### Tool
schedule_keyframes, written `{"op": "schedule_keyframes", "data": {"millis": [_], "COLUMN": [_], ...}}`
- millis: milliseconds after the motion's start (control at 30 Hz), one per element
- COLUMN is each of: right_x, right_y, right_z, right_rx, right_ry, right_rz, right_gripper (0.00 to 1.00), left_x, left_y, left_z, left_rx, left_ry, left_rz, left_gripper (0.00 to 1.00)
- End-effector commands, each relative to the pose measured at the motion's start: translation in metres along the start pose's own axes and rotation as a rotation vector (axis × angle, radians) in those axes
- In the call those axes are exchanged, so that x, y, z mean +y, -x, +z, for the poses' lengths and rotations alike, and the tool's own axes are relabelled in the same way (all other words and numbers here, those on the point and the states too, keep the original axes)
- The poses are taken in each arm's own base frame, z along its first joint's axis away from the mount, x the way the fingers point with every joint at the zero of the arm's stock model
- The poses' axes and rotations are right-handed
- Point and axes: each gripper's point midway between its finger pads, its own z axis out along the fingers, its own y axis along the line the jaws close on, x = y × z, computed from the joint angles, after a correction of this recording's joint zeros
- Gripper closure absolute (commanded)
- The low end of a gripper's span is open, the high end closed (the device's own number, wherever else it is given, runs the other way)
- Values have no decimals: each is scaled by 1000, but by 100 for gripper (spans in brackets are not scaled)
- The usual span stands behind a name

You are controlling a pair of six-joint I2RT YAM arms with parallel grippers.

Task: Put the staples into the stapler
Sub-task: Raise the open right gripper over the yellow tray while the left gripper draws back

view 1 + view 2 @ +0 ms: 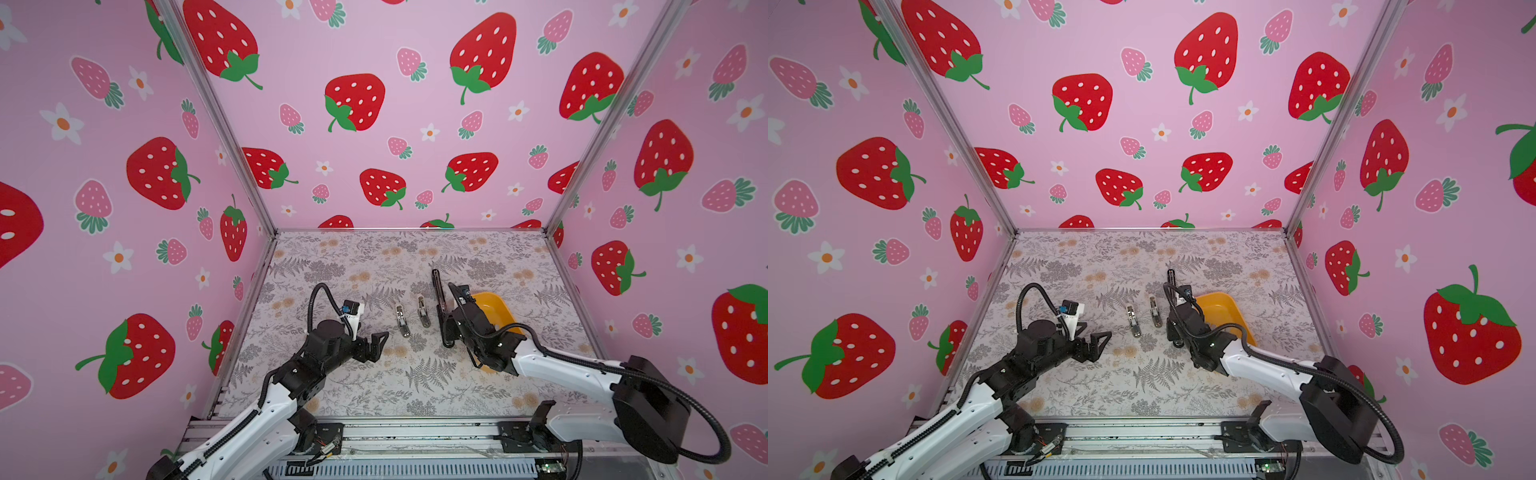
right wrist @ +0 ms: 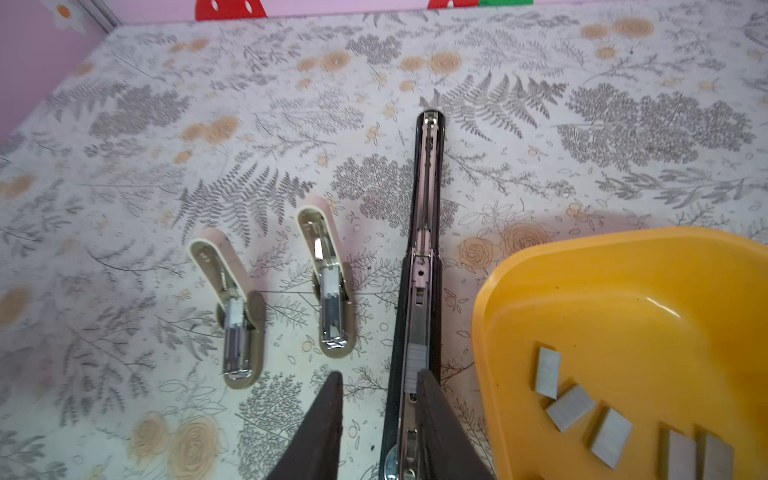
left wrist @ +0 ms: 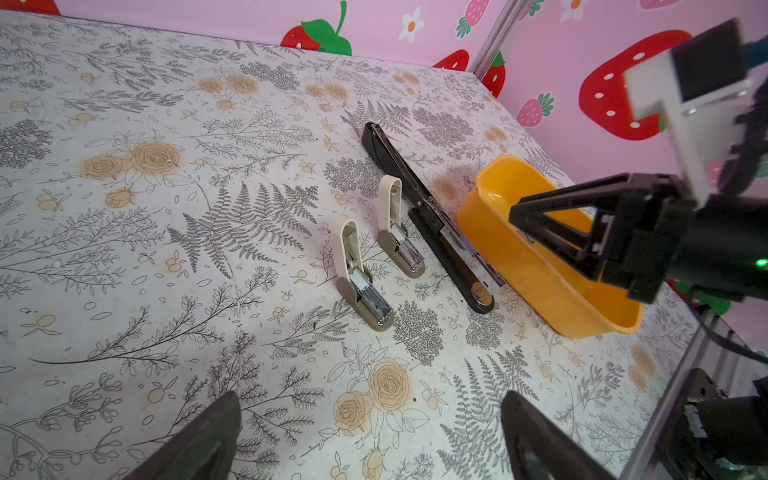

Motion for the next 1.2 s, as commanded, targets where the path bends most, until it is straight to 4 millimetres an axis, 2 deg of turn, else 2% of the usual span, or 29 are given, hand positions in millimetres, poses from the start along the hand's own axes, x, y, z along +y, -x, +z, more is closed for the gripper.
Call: {"op": "schedule_keyframes", "data": {"millis": [0,67,133,167,233,433,567,633,700,800,900,967,1133,1167], "right_x": [-4,-13,-21,-23,-30,-42,-70,-78,-81,-100,-106,-107,-115,-117], "right_y": [24,33,39,41,46,64,67,68,64,51,40,33,14,10], "right_z": [-21,-31,-40,-43,-49,-61,-66,-67,-63,-58,-50,-47,-47,-47], "right_rx": [-70,-107,-134,-146,-174,-252,-293,-315,-301,-248,-196,-163,-94,-81], "right_ry": [-3,-28,-51,-52,-71,-118,-270,-315,-343,-424,-393,-367,-370,-376], "right_rz": [-5,-1,11,17,70,96,114,91,54,82,103,114,144,151], "right_gripper": [65,60,47,34,0,1,1,1,1,1,0,7,34,36], "left_x": [-1,6,14,18,29,53,80,85,83,88,91,92,91,90], "left_y": [24,24,24,23,18,3,-14,-17,-16,-16,-16,-17,-19,-19], "left_z": [-2,1,4,6,10,18,23,24,23,16,13,13,14,14], "left_rx": [-63,-71,-91,-102,-107,-91,-81,-75,-75,-122,-140,-136,-127,-126], "left_ry": [27,61,99,118,170,277,404,430,420,445,457,459,451,448], "left_rz": [35,49,61,65,74,47,35,32,35,26,15,10,6,5], "left_gripper": [1,1,1,1,1,1,1,1,1,1,1,1,1,1]}}
